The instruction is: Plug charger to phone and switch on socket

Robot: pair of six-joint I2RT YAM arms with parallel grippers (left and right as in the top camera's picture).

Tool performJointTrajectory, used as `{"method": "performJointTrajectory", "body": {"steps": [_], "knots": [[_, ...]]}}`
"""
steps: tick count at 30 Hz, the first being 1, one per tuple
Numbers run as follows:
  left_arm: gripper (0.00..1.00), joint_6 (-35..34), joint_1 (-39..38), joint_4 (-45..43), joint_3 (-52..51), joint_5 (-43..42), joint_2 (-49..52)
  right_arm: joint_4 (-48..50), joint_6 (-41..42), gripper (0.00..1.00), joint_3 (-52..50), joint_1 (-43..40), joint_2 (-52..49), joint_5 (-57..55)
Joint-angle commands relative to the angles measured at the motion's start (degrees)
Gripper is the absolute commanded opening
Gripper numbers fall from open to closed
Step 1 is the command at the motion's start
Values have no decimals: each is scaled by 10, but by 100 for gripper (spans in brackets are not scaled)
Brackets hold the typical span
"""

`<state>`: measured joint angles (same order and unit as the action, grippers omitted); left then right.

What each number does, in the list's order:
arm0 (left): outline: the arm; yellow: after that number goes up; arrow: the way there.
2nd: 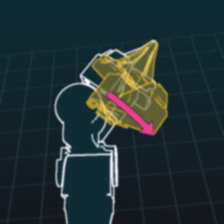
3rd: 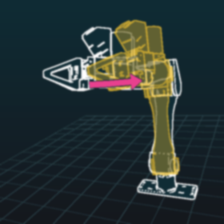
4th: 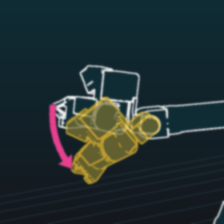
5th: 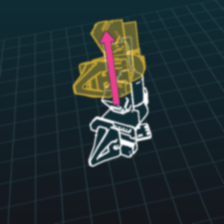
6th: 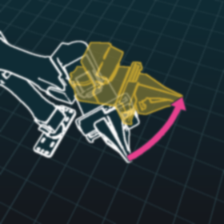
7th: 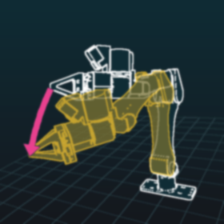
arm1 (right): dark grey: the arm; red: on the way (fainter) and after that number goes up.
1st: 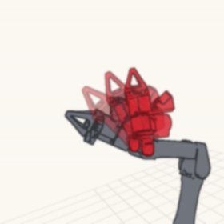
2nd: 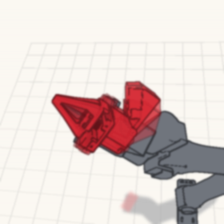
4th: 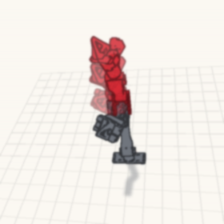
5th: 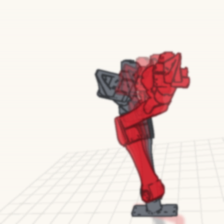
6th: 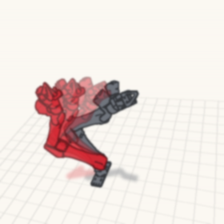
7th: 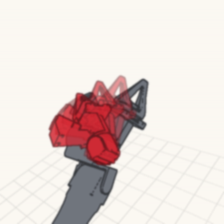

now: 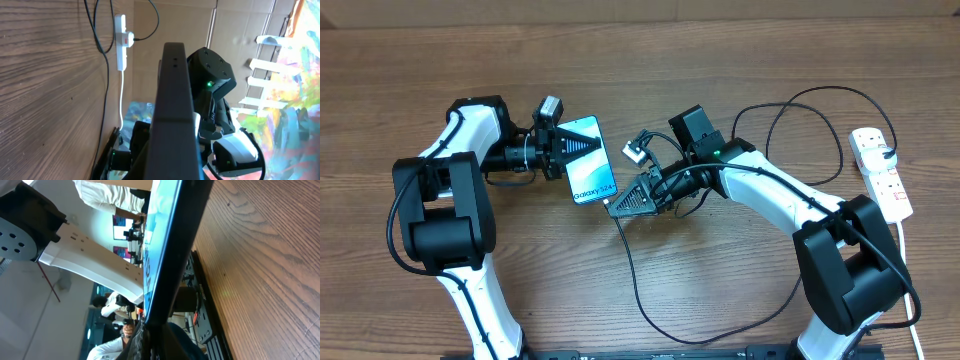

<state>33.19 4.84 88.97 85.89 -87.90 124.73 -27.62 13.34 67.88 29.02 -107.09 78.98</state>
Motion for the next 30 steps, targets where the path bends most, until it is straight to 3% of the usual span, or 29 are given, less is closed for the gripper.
{"method": "performJointTrajectory", "body": {"steps": [1, 23, 30], "knots": [[4, 9, -5, 2, 5, -26, -23, 4, 2, 4, 12, 3, 19, -1], [4, 1, -5, 1, 5, -26, -23, 68, 106, 4, 12, 22, 19, -50], [5, -17, -3, -19, 5, -26, -23, 70, 108, 4, 12, 22, 19, -13]]}}
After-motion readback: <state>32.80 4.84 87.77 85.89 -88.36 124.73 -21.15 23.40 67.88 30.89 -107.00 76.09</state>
